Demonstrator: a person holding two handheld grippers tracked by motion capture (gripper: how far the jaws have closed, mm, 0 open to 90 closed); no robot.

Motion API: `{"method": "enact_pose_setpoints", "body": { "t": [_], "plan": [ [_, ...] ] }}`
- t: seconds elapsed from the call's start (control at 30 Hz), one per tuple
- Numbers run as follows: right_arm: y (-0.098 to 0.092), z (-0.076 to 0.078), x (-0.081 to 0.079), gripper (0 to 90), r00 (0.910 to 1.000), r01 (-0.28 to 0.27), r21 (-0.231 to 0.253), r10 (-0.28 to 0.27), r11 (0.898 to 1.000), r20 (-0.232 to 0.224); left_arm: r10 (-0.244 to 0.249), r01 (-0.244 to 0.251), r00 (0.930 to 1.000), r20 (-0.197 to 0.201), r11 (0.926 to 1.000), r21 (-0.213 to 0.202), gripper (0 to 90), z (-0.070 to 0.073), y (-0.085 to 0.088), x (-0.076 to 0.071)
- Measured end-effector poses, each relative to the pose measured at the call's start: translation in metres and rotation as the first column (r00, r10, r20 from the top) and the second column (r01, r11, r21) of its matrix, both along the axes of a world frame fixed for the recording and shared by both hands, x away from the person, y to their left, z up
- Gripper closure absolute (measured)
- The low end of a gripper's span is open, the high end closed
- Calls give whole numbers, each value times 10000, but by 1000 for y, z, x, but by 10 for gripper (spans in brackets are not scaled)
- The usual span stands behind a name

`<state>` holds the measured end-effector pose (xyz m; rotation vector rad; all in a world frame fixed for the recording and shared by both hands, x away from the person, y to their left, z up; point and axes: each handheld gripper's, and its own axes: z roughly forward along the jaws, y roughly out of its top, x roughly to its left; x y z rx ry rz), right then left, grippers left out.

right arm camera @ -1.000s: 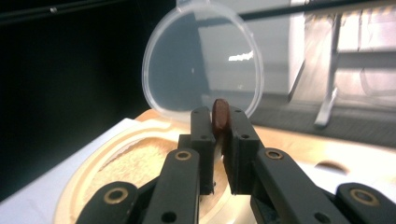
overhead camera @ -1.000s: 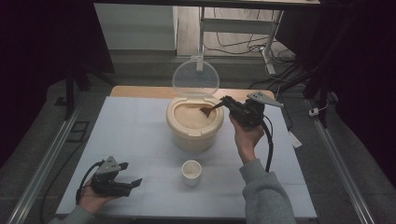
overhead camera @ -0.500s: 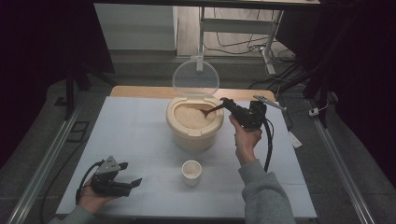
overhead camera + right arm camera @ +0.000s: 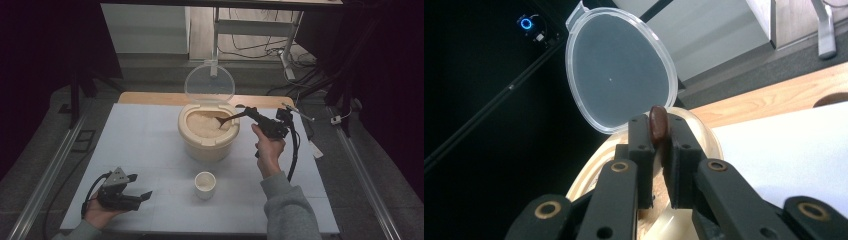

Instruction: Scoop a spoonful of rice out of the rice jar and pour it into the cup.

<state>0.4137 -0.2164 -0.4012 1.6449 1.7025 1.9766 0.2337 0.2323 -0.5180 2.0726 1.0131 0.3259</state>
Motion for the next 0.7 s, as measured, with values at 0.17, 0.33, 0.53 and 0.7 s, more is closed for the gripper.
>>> {"method": "enact_pose_setpoints", "body": {
  "t": [0.17,0.33,0.53,0.7],
  "plan": [
    [-7,-1,0,831,9990,36,633,-9,9980,-438,6,-6,10000,23,10000,66,166,0,0,0],
    [-12,0,0,831,9985,61,907,-11,9959,-554,-13,13,10000,43,9999,161,167,0,-1,0],
    [-16,-3,1,831,9961,-23,1398,147,9902,-871,-37,36,10000,60,9998,193,167,-1,-1,0],
    [-19,-4,1,831,9953,-33,1605,188,9870,-952,-47,45,10000,53,9998,213,168,-1,-1,0]
  ]
}}
